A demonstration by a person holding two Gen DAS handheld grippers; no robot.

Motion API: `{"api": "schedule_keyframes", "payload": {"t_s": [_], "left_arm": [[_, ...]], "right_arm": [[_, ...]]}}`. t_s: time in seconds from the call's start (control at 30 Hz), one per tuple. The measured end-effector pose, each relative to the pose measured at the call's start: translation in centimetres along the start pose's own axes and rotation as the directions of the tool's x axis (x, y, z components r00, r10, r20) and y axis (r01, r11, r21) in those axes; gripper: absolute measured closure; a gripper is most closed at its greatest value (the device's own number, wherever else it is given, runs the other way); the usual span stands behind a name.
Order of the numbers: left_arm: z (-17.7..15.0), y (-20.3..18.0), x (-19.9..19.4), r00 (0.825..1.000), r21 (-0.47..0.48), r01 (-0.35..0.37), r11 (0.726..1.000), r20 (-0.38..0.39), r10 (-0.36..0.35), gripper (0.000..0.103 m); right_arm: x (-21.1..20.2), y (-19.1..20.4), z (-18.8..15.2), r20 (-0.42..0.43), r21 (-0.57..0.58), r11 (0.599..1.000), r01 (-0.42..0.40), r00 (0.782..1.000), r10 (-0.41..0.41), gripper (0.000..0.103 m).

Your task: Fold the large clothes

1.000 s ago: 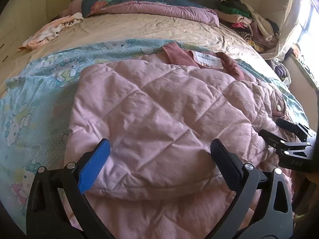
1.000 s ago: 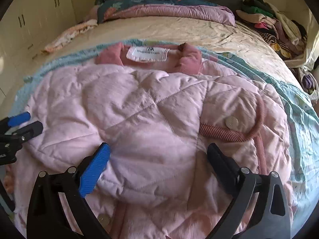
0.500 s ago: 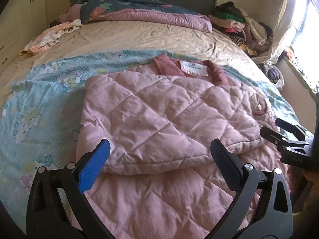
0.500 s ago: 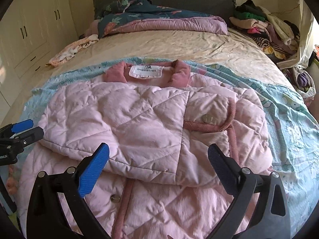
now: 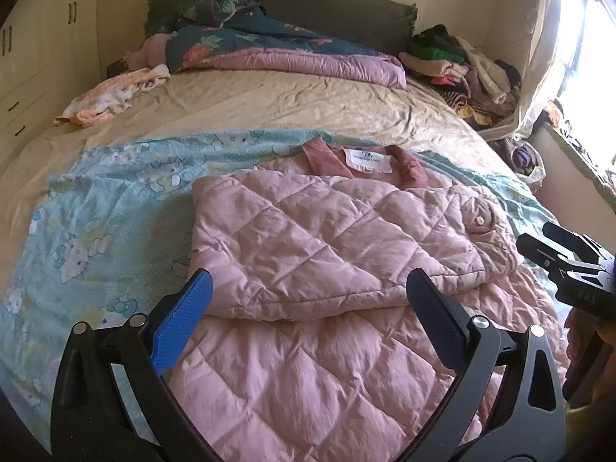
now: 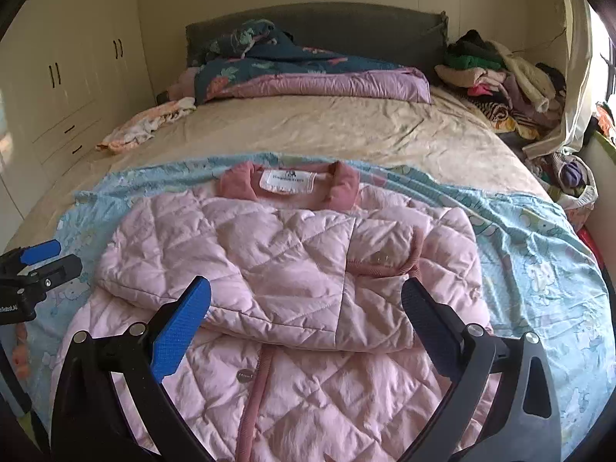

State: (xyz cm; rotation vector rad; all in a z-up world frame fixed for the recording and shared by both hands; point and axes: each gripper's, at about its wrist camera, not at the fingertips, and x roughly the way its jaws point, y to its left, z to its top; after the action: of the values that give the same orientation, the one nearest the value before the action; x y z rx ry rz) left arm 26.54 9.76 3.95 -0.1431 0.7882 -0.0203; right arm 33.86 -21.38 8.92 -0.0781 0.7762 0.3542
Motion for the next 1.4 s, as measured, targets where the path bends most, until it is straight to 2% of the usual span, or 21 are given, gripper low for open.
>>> {"api": "schedule_keyframes", "payload": {"t_s": [0.57, 1.13, 1.4], "left_arm": [[-3.0, -1.1, -5.3, 0.999, -0.022, -0.02, 1.0, 0.033, 0.021, 0.009], [-5.3, -2.9, -8.4, 0.998, 0.0, -0.042, 0.999, 0.057, 0.042, 0.009], [-7.2, -2.6, -8.8, 0.997, -0.009, -0.061, 0.998, 0.036, 0.061, 0.009]], "right_arm": [[-6.4, -1.5, -1.2, 0.077, -0.001, 1.0, -0.007, 0.997, 0.007, 0.004], [-10.2, -3.0, -4.2, 0.089, -0.001, 1.0, -0.019, 0.996, 0.019, 0.004], [-11.9, -4.1, -6.0, 0.078, -0.009, 1.0, -0.012, 0.997, 0.012, 0.004]]}}
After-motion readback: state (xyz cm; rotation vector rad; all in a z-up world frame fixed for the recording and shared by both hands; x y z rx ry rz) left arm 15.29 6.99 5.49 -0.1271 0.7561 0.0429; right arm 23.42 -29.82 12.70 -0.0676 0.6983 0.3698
